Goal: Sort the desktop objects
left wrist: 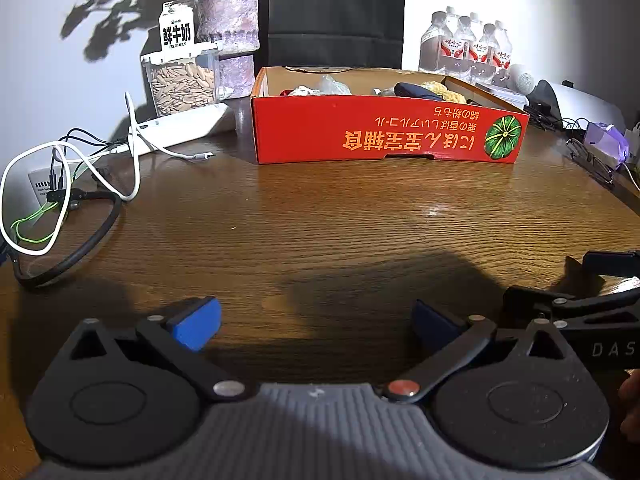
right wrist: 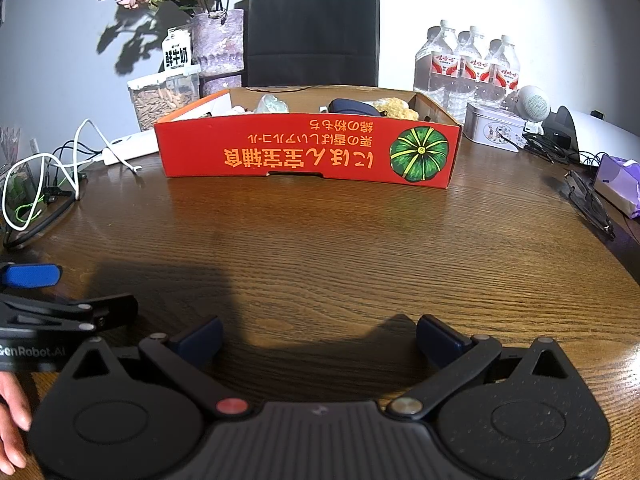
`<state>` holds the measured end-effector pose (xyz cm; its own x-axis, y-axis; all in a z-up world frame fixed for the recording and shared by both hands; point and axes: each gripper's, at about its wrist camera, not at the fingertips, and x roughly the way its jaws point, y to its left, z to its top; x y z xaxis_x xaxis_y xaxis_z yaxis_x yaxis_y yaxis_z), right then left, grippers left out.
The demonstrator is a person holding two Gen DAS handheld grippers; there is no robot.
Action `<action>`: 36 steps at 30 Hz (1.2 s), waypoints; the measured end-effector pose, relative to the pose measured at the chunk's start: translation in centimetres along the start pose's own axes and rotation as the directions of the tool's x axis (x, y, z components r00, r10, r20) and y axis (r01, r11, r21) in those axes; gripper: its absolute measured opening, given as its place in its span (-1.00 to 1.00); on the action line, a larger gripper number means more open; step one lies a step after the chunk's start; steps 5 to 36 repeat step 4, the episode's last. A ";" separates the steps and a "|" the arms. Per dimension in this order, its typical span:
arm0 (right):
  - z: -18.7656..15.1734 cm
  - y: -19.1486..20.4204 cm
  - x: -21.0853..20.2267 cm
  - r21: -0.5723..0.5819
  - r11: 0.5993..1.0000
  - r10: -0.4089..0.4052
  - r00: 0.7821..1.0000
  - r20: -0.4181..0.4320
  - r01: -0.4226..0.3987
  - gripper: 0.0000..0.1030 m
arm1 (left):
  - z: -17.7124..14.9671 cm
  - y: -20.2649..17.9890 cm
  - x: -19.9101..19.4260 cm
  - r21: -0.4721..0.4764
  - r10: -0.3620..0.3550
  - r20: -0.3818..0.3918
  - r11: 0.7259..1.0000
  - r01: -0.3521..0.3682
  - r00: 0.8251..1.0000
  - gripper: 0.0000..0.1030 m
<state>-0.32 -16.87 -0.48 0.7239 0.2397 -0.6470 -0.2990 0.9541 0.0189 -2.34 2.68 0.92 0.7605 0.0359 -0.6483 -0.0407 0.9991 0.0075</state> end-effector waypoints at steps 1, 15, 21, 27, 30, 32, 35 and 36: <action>0.0 0.0 0.0 0.001 1.000 -0.001 1.000 0.000 0.001 1.00 | 0.0 0.0 0.0 -0.001 -0.001 0.000 1.000 0.001 1.000 1.00; 0.0 -0.1 0.0 0.000 1.000 -0.001 1.000 0.000 0.001 1.00 | 0.0 0.0 0.0 0.000 -0.001 0.000 1.000 0.001 1.000 1.00; 0.0 -0.1 0.0 0.000 1.000 -0.001 1.000 0.000 0.001 1.00 | 0.0 0.0 0.0 0.000 -0.001 0.000 1.000 0.001 1.000 1.00; 0.0 -0.1 0.0 0.000 1.000 -0.001 1.000 0.000 0.001 1.00 | 0.0 0.0 0.0 0.000 -0.001 0.000 1.000 0.001 1.000 1.00; 0.0 -0.1 0.0 0.000 1.000 -0.001 1.000 0.000 0.001 1.00 | 0.0 0.0 0.0 0.000 -0.001 0.000 1.000 0.001 1.000 1.00; 0.0 -0.1 0.0 0.000 1.000 -0.001 1.000 0.000 0.001 1.00 | 0.0 0.0 0.0 0.000 -0.001 0.000 1.000 0.001 1.000 1.00; 0.0 -0.1 0.0 0.000 1.000 -0.001 1.000 0.000 0.001 1.00 | 0.0 0.0 0.0 0.000 -0.001 0.000 1.000 0.001 1.000 1.00; 0.0 -0.1 0.0 0.000 1.000 -0.001 1.000 0.000 0.001 1.00 | 0.0 0.0 0.0 0.000 -0.001 0.000 1.000 0.001 1.000 1.00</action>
